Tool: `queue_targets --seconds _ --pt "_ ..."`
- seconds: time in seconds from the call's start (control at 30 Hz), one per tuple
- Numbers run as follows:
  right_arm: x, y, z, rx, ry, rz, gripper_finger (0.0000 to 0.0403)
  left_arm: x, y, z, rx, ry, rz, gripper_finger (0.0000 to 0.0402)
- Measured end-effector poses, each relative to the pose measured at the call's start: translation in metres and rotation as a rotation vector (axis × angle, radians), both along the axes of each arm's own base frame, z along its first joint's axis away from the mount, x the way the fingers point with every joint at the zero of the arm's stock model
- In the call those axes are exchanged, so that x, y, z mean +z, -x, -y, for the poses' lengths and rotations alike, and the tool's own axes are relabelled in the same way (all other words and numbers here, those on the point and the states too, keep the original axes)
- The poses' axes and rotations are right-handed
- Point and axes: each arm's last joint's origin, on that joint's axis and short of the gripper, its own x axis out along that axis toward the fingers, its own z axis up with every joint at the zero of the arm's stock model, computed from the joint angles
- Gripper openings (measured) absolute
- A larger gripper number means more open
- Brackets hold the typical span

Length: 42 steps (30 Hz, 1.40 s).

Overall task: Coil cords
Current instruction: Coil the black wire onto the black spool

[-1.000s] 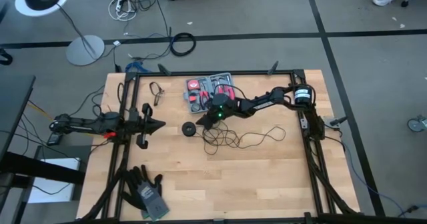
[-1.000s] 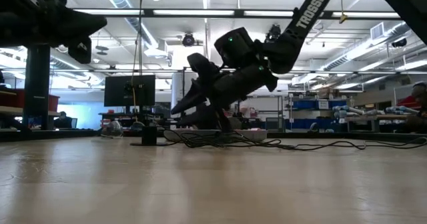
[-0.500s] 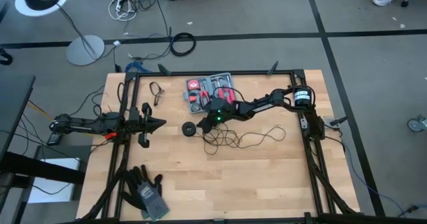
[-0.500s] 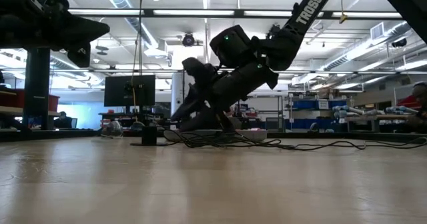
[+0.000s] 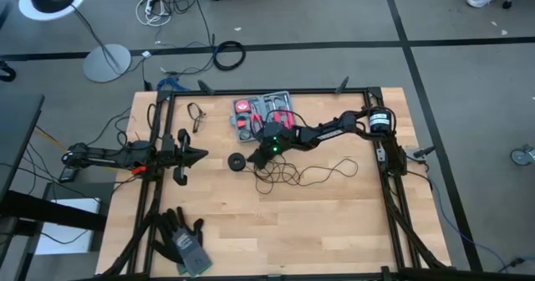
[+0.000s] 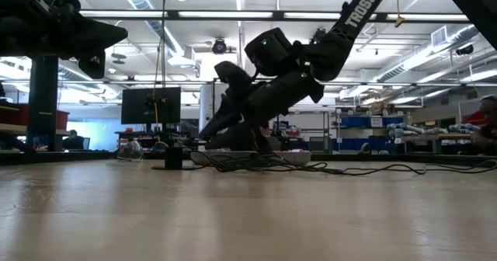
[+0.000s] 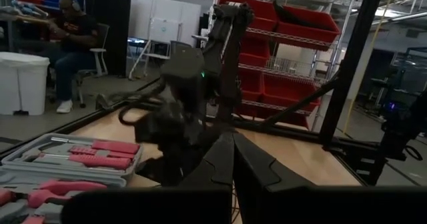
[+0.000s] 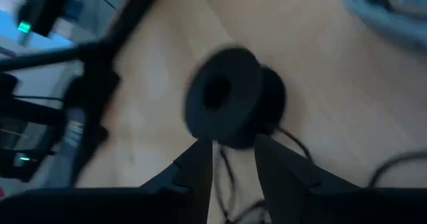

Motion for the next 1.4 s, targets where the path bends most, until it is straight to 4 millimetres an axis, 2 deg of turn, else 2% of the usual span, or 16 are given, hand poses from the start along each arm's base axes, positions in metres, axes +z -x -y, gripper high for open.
queue_targets --seconds 0.13,0.23,0.4,0.53,0.6,0.67,0.73,0.83,0.97,1.13,1.2,1.4 --pt "0.033 0.010 0.018 0.033 0.009 0.054 0.0114 0.000 0.000 0.000 -0.005 -0.001 -0.001 0.0008" --pt "0.063 0.027 0.017 0.034 0.097 0.010 0.0114 0.000 0.000 0.000 -0.008 -0.002 -0.002 0.0008" --pt "0.114 0.068 -0.010 -0.028 0.341 -0.180 0.0113 0.000 0.000 0.000 -0.009 -0.005 -0.002 0.0008" --pt "0.141 0.110 -0.046 -0.088 0.508 -0.294 0.0113 0.000 0.000 0.000 -0.009 -0.007 -0.002 0.0008" --pt "0.143 0.132 -0.062 -0.133 0.547 -0.319 0.0113 0.000 0.000 0.000 -0.010 -0.008 -0.003 0.0008" --pt "0.138 0.153 -0.074 -0.183 0.548 -0.317 0.0114 0.000 0.000 0.000 -0.010 -0.007 -0.003 0.0008" --pt "0.126 0.170 -0.084 -0.216 0.509 -0.315 0.0114 0.000 0.000 0.000 -0.010 -0.007 -0.002 0.0008" --pt "0.097 0.184 -0.094 -0.273 0.407 -0.271 0.0113 0.000 0.000 0.000 -0.010 -0.006 -0.002 0.0008" --pt "0.057 0.176 -0.100 -0.317 0.293 -0.073 0.0112 0.000 0.000 0.000 -0.010 -0.006 -0.002 0.0008" --pt "0.018 0.136 -0.087 -0.255 0.174 0.016 0.0112 0.000 0.000 0.000 -0.011 -0.006 -0.002 0.0008" --pt "0.008 0.114 -0.077 -0.200 0.140 0.007 0.0112 0.000 0.000 0.000 -0.010 -0.006 0.000 0.0008" --pt "0.001 0.049 -0.041 -0.048 0.090 0.037 0.0112 0.000 0.000 0.000 -0.011 -0.006 -0.001 0.0008"
